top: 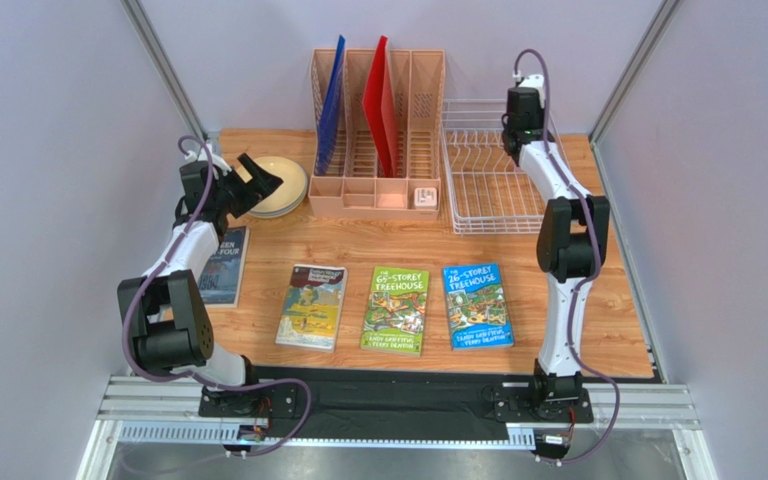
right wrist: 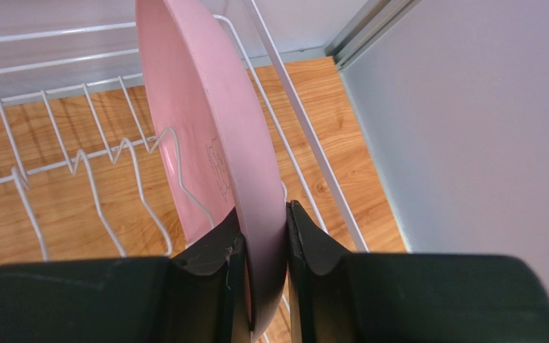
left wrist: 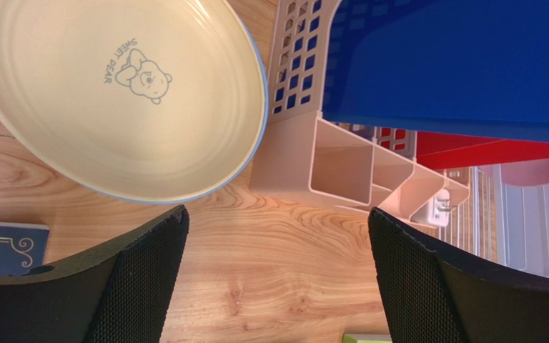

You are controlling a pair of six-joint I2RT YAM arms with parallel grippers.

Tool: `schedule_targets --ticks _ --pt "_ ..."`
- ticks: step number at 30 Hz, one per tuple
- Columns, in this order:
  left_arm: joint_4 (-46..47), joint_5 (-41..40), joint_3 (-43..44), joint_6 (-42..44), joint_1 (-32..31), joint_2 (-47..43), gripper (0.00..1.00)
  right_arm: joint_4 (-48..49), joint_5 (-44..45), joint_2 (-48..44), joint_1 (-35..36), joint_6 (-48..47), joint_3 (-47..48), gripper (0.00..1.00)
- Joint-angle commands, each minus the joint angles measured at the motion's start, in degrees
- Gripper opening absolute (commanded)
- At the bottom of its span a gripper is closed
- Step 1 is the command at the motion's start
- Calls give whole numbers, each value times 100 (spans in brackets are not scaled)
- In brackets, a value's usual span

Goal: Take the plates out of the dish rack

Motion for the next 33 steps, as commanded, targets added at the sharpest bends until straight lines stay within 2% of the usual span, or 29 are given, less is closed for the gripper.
schedule_targets --ticks 1,2,7,11,12,13,15,16,18,19,21,22,28,33 --pt "68 146 2 156 -167 -307 100 2046 1555 -837 654 -968 -429 0" --pt "50 120 -16 174 -193 -350 100 2383 2071 -899 716 -1241 -682 0" --pt "-91 49 -60 270 -334 -632 100 3991 2919 -1251 1006 -2323 -1246 0" --pt "-74 137 -77 192 -465 -921 100 3654 3096 -2196 1174 -2221 -1809 0" --pt "-48 137 -95 157 -570 -1035 100 3365 3044 -2418 1217 -1637 -2054 0" --pt "-4 224 -104 130 -632 -1089 100 2510 2652 -2707 1270 -1265 -2152 0" --pt "32 260 -104 121 -896 -1255 100 1513 2193 -3472 1323 66 -2414 0" --pt "93 330 -121 52 -983 -1308 100 777 1590 -3710 1323 448 -2512 0" --pt "399 453 -244 -80 -1237 -1484 100 271 1130 -4428 1376 1265 -2810 0" --pt "505 514 -297 -220 -1309 -1528 100 -105 422 -4633 1367 1409 -3134 0" --pt "664 480 -393 -292 -1555 -1660 100 -442 13 -5194 1411 1777 -3400 0" --pt "726 410 -437 -335 -1643 -1713 100 -713 -529 -5389 1420 2014 -3679 0" --pt "1244 24 -719 -494 -2416 -1950 100 -523 -2481 -6690 1420 3060 -5052 0" --pt "1412 -302 -780 -450 -3172 -1915 100 -154 -3424 -7148 1420 3624 -5912 0"
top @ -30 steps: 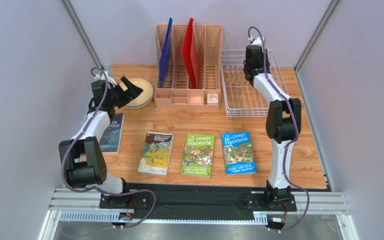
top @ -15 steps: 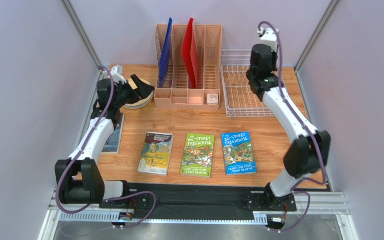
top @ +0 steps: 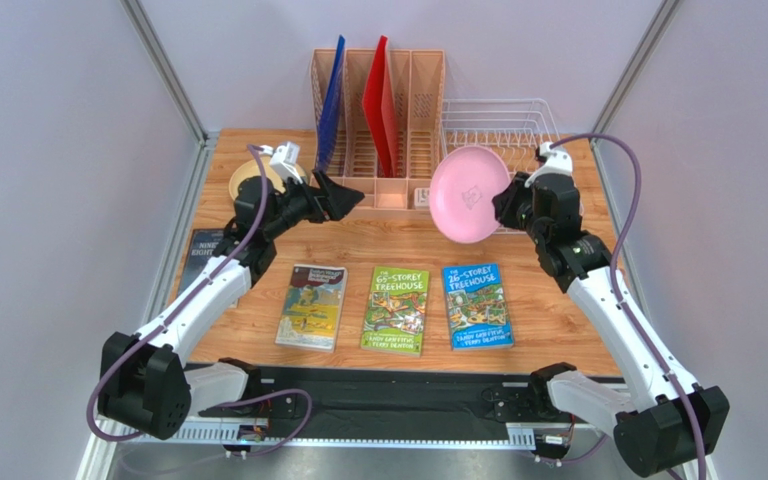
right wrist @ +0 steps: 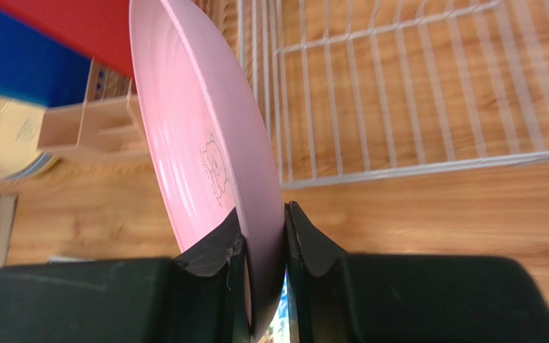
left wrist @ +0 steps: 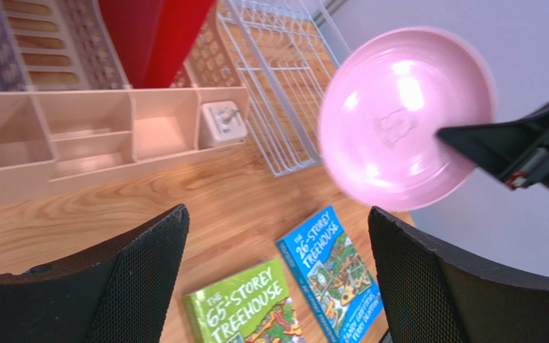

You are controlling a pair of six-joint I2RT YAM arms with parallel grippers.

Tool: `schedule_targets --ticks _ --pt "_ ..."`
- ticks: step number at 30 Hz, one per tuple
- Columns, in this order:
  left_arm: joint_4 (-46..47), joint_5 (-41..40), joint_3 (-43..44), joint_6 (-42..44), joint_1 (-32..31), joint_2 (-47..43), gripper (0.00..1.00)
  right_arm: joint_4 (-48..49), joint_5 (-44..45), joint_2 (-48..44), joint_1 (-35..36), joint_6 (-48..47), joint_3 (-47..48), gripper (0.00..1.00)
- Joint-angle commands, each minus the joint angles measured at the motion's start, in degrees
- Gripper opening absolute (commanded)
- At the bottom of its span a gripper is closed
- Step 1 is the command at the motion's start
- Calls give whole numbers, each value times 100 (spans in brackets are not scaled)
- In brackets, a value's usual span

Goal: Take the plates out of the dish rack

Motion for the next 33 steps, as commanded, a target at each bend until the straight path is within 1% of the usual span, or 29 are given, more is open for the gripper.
schedule_targets --ticks 1,2,5,13,21,22,24,25,27,28,29,30,32,33 --pt "539 -487 -88 -26 -549 -114 100 565 -1617 -419 21 1021 -498 0" --pt "557 -594 -166 0 -725 -106 100 689 -1767 -498 21 1249 -612 0" --pt "636 -919 -254 79 -989 -53 100 1023 -2207 -551 21 1523 -946 0" --pt "838 -1104 -211 45 -1236 272 100 1735 -2884 -481 21 2068 -1386 0" --pt "900 -1306 132 115 -1666 887 100 2254 -3368 -235 21 2428 -1562 0" --pt "900 -1324 158 106 -1684 931 99 2472 -3499 -200 21 2490 -1580 0" --pt "891 -1315 246 97 -1711 1046 86 2570 -3588 -130 21 2604 -1624 0" --pt "874 -1341 255 97 -1711 1072 69 2579 -3597 -129 21 2613 -1633 0" --pt "822 -1377 272 132 -1702 1037 40 2536 -3571 -155 21 2561 -1642 0" --pt "760 -1525 281 141 -1711 1020 12 2509 -3510 -164 21 2535 -1633 1" --pt "612 -1587 299 167 -1711 976 1 2483 -3492 -173 21 2499 -1615 3" --pt "532 -1657 308 263 -1711 949 0 2413 -3465 -191 21 2482 -1606 17" --pt "356 -1842 308 369 -1711 836 0 2369 -3386 -208 21 2429 -1571 36" --pt "303 -1921 299 465 -1711 783 0 2334 -3369 -200 21 2385 -1545 53"
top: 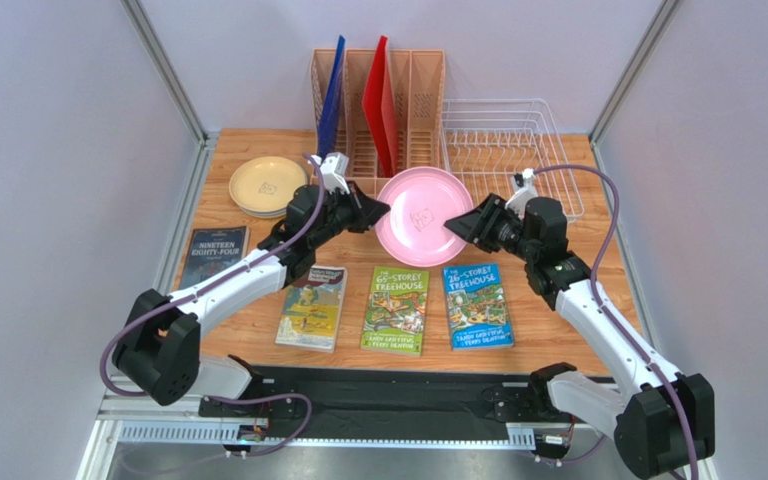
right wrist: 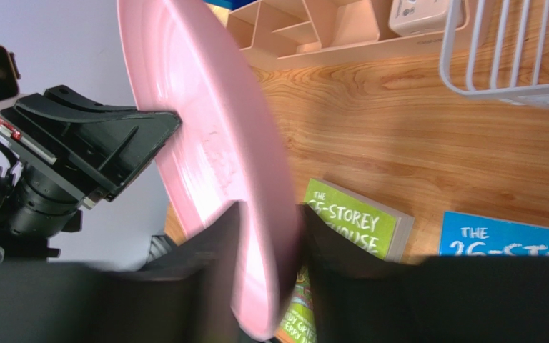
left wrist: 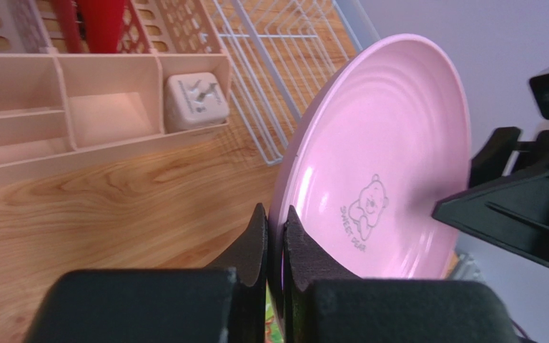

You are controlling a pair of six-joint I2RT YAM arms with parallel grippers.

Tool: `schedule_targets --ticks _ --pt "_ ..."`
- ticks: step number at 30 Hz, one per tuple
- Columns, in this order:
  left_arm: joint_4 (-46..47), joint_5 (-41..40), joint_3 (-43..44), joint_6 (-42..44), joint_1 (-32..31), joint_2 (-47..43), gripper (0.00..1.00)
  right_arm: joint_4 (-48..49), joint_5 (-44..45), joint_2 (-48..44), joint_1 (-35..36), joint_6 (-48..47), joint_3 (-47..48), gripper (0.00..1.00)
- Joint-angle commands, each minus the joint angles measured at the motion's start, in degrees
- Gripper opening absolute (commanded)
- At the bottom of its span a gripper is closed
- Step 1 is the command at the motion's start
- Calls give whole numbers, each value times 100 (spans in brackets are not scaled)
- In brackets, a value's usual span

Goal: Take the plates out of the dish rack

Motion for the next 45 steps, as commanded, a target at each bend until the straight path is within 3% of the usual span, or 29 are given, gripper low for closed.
schedule_targets --ticks 1,5,15,21,28,36,45 --pt "-322 -546 126 562 -39 -291 0 392 -47 -93 41 5 245 59" --pt "-663 -1117 56 852 -39 -729 0 -169 287 -49 15 -250 429 68" --pt "-2695 -3973 460 1635 435 -2189 0 -644 604 -31 -275 -681 483 69" --pt "-2906 -3792 47 1530 1419 -2954 0 -732 780 109 -337 -883 579 69" --pt "-3056 -3317 -32 1327 2535 -2858 0 -750 780 399 -372 -980 667 69" --pt "-2231 -2684 82 1099 3239 -1690 0 -715 728 865 -574 -1155 904 69" --pt "-1465 -1857 1021 580 4066 401 0 -469 289 1988 -935 -1191 1493 69"
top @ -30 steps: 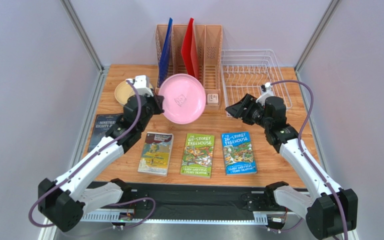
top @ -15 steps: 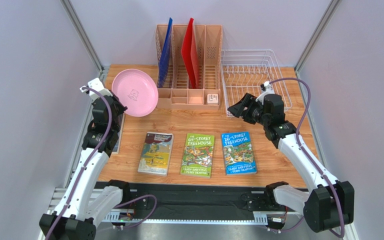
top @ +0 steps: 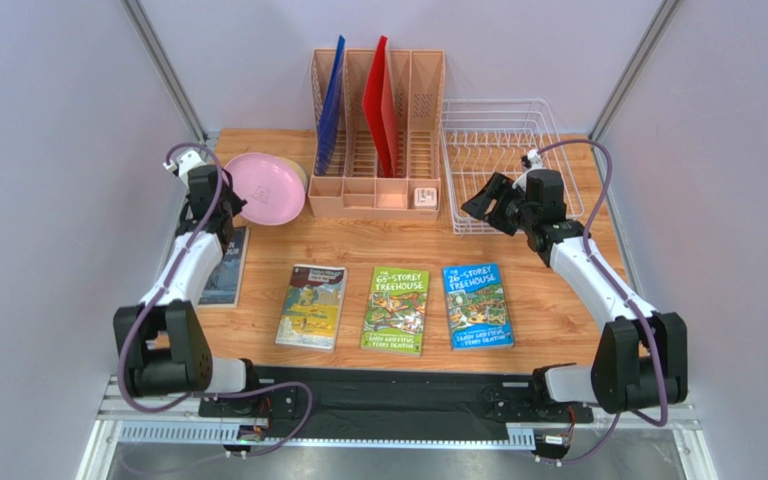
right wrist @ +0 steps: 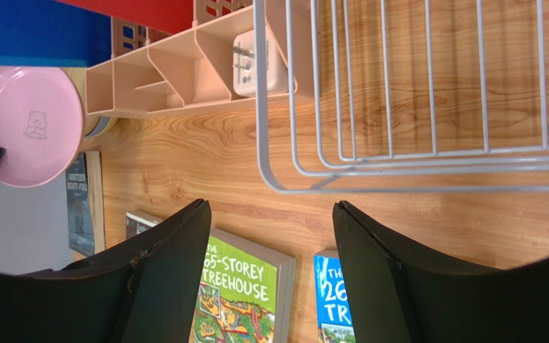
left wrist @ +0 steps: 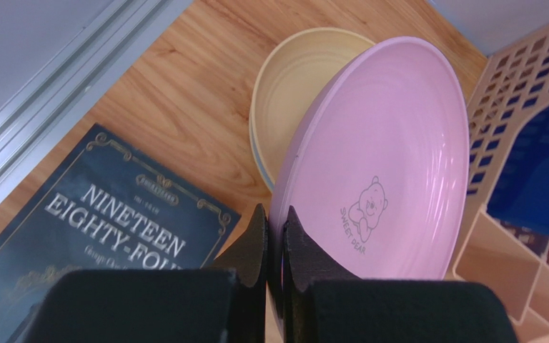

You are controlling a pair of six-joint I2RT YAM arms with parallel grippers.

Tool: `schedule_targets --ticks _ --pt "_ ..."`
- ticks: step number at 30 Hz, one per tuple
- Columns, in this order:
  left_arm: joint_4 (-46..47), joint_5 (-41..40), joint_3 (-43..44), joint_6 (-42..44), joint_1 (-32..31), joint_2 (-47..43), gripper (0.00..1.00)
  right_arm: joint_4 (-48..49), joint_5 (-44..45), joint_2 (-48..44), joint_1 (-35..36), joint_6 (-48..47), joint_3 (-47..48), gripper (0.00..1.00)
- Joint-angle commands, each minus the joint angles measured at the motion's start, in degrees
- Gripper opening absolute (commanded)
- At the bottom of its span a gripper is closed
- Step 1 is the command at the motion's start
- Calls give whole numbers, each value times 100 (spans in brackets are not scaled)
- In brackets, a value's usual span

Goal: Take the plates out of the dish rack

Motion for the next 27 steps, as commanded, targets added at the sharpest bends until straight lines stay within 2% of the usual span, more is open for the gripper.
schedule_targets --ticks 1,4,10,19,22,26,27 --pt "930 453 943 -351 175 961 0 351 -352 537 -148 -102 497 69" --pt "1211 655 1312 -500 246 1603 0 482 -493 958 -201 -93 725 69" --pt "975 770 1999 -580 272 2369 0 562 -739 1635 -227 -50 1129 68" --pt "878 444 1789 -500 272 2546 0 571 -616 1575 -227 -207 1130 69" --pt "913 383 1648 -527 281 2608 5 465 -546 1426 -227 -348 1191 68" --pt "1027 348 1472 -562 298 2704 18 334 -555 1294 -227 -515 1297 69" --pt "1071 347 1438 -588 307 2739 18 333 -659 1285 -227 -568 1323 69"
